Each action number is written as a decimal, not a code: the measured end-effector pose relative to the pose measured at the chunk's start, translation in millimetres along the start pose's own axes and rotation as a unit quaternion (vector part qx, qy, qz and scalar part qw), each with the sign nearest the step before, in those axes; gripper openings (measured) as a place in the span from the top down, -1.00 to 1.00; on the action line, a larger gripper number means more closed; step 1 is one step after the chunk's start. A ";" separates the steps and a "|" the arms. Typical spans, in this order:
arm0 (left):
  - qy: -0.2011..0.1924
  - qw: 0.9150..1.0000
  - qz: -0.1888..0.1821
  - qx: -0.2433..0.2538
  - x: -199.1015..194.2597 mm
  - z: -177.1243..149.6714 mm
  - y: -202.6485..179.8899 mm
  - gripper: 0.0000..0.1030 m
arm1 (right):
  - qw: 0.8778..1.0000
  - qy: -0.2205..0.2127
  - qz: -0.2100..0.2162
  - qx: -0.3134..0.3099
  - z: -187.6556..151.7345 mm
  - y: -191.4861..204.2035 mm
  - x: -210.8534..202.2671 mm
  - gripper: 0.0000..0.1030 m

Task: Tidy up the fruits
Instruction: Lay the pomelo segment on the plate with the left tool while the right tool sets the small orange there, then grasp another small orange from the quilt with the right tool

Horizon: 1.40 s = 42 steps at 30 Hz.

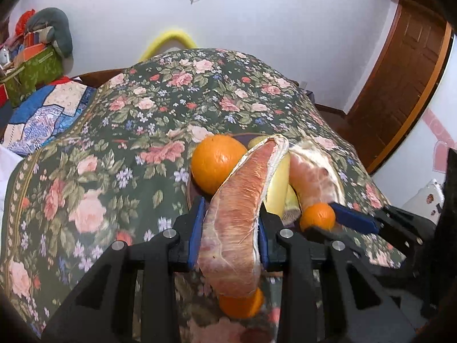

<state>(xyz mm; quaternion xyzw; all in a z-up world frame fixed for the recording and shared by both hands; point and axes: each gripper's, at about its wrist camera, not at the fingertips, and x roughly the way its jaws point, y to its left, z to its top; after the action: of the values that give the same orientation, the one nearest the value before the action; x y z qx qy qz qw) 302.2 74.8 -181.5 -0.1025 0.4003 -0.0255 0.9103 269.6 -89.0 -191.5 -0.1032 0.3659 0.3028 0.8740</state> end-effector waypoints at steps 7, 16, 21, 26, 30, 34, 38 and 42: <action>0.011 1.000 0.000 0.007 13.3 3.3 -7.1 0.36 | 1.000 0.000 0.000 0.001 0.5 -3.2 2.4 0.39; 0.017 1.000 -0.006 0.019 13.6 4.7 -12.2 0.37 | 1.000 0.000 -0.001 0.000 0.7 -2.8 4.3 0.39; 0.011 1.000 -0.012 0.014 4.1 4.1 -10.7 0.37 | 1.000 0.002 0.002 0.003 0.4 -2.8 5.0 0.37; -0.001 1.000 -0.014 0.010 -15.5 1.4 -5.1 0.36 | 1.000 0.000 0.005 0.009 0.1 -4.3 2.7 0.32; -0.005 1.000 -0.010 0.007 -30.9 -3.4 1.2 0.36 | 1.000 -0.004 0.001 0.009 0.6 -2.1 -2.8 0.25; -0.008 1.000 -0.003 0.008 -45.0 -10.0 5.3 0.36 | 1.000 -0.009 0.005 0.014 1.5 -0.4 -12.0 0.24; -0.012 1.000 0.009 0.019 -57.1 -21.0 6.6 0.30 | 1.000 -0.012 0.006 0.009 1.4 7.0 -21.0 0.24; -0.003 1.000 0.003 0.020 -63.9 -35.1 9.6 0.28 | 1.000 -0.009 0.011 0.010 -2.4 15.6 -26.0 0.24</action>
<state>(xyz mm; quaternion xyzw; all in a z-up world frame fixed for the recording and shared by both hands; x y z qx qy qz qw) 232.8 86.5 -160.4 -0.0835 0.3977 -0.0302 0.9132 244.5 -89.3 -174.2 -0.0872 0.3620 0.3096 0.8749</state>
